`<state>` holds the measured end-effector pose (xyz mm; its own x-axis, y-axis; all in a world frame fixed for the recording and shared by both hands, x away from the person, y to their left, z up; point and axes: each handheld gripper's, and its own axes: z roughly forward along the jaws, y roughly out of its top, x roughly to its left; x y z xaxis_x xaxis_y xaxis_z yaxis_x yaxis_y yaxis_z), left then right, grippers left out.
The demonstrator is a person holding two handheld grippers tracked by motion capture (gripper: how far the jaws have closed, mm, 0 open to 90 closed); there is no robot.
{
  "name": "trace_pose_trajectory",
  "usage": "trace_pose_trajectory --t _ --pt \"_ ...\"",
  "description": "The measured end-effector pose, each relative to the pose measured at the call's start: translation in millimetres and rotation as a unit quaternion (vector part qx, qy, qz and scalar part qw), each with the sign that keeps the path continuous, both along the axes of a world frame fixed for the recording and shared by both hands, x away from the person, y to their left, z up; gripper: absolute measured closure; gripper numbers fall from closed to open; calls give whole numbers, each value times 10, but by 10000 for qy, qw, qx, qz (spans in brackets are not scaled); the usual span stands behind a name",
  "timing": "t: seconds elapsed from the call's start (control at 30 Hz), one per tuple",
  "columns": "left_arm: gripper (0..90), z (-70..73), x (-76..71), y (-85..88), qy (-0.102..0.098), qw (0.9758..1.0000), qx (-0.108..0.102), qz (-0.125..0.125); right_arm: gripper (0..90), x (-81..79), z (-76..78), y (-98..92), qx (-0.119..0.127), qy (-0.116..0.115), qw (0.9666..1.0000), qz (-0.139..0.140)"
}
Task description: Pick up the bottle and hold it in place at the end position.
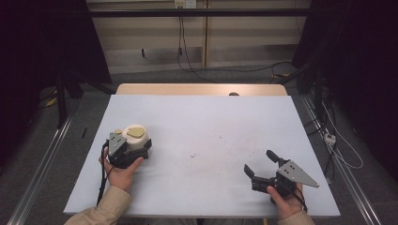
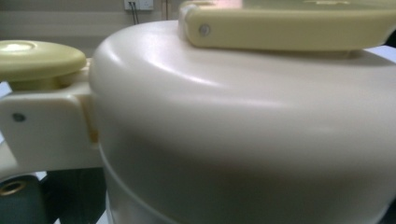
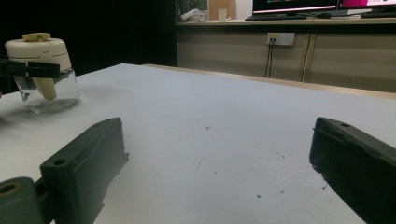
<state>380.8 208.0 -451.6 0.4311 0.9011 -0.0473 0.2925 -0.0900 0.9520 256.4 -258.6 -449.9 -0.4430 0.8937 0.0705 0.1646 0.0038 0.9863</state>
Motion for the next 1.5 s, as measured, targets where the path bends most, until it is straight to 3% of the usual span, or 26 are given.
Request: trace_pose_trajectory --t 0.17,0.33,0.6,0.8,1.5 --pt "57 15 -17 -27 -67 9999 122 -20 30 -1 4 -7 -25 -35 10000 17" --pt "57 75 -38 -64 -219 9996 24 -199 30 -4 6 -11 -5 -40 10000 12" --pt "57 117 -28 -115 -124 9987 -169 -457 30 -4 8 -8 -24 -50 10000 32" --pt "57 170 -20 -150 -175 9977 -162 -631 28 -2 6 -8 -23 -52 10000 36" --pt "58 198 36 -343 -242 9960 -192 -834 28 0 6 -10 6 -35 10000 32"
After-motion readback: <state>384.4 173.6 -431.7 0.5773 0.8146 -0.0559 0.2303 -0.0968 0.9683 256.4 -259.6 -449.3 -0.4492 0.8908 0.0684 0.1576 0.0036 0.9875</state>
